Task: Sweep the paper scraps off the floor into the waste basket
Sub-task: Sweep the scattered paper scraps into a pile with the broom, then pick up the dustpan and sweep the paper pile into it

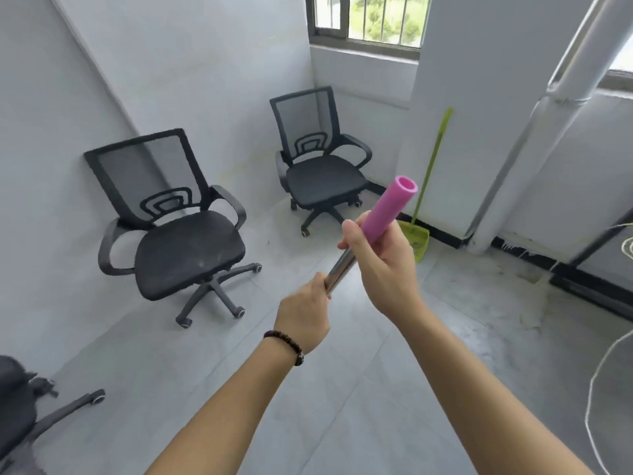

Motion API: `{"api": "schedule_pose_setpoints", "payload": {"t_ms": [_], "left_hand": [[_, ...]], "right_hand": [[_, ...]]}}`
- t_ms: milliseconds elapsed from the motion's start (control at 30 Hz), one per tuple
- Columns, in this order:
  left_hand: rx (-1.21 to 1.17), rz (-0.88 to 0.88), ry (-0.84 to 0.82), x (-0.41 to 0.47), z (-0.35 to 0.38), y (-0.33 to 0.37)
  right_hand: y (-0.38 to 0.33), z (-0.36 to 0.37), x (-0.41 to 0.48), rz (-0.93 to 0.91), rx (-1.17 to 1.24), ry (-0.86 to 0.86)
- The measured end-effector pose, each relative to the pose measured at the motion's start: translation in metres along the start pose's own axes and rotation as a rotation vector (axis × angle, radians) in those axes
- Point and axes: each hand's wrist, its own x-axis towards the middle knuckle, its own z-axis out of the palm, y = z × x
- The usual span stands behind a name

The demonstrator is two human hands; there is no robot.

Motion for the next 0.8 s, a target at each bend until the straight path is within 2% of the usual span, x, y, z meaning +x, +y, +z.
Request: {"api": "schedule_pose_setpoints", "payload": {"t_ms": [133, 267, 400, 633, 800], "left_hand": [[-0.065, 0.171, -0.104, 0.103, 0.012, 0.030], [-0.097, 0.315, -0.171, 0.209, 0.039, 0.062], [-0.073, 0.378, -0.241, 0.319, 0.083, 0.092], [-0.032, 0.438, -0.476, 0.507, 0.119, 0.132], [-0.076, 0.560, -0.513, 0.613, 0.115, 0.148]], "right_hand": [[0.024, -0.027, 0.073, 0.098, -0.011, 0.185], [0.063, -0.066, 0.153, 0.094, -0.024, 0.335], [0.120, -0.103, 0.241, 0.108, 0.004, 0.445], [0.180, -0.145, 0.400, 0.185, -0.028, 0.465], [0.202, -0.173, 0.491, 0.205, -0.163, 0.459]]}}
